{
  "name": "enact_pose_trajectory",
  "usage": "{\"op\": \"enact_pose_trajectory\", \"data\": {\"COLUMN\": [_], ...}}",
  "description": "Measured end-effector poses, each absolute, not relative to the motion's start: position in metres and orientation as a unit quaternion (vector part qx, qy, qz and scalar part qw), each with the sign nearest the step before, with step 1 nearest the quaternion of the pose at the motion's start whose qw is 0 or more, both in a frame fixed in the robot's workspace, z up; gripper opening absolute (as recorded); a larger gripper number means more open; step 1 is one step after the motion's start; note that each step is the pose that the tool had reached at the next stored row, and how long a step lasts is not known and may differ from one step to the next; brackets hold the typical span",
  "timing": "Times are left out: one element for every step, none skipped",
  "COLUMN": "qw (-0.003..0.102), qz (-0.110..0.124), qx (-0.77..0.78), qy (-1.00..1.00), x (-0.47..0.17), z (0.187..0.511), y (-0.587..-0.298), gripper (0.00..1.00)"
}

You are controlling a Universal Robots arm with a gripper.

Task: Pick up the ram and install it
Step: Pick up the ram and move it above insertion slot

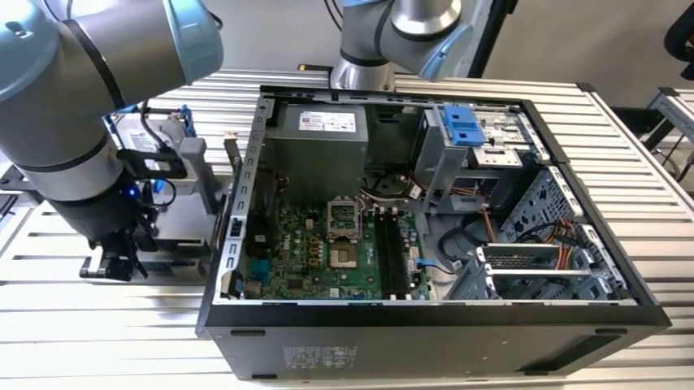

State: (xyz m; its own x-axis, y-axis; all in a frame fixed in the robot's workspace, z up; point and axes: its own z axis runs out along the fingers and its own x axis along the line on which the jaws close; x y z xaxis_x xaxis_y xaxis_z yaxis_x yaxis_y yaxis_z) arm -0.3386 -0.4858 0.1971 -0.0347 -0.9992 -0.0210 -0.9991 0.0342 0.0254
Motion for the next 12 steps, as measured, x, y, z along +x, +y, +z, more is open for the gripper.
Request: {"op": "enact_pose_trajectory", "data": {"qw": [0.001, 0.001, 0.001, 0.001, 0.001, 0.001, 0.001, 0.001, 0.001, 0.001, 0.001, 0.001], "qz": [-0.016, -0.016, -0.016, -0.016, -0.016, -0.016, -0.016, -0.016, -0.016, -0.016, -0.016, -0.016], "qx": [0.695, 0.695, 0.695, 0.695, 0.695, 0.695, 0.695, 0.695, 0.695, 0.695, 0.695, 0.695], "qy": [-0.719, -0.719, -0.719, -0.719, -0.719, -0.719, -0.719, -0.719, -0.719, -0.719, -0.719, -0.719], "x": [-0.3385, -0.3385, -0.3386, -0.3386, -0.3386, -0.3386, -0.3386, -0.3386, -0.3386, -0.3386, -0.3386, -0.3385], "z": [0.1965, 0.1955, 0.1941, 0.1940, 0.1936, 0.1936, 0.1935, 0.1935, 0.1935, 0.1935, 0.1935, 0.1935], "y": [-0.4858, -0.4857, -0.4858, -0.4858, -0.4858, -0.4858, -0.4858, -0.4858, -0.4858, -0.4858, -0.4858, -0.4857], "gripper": [1.00, 1.00, 1.00, 1.00, 1.00, 1.00, 1.00, 1.00, 1.00, 1.00, 1.00, 1.00]}}
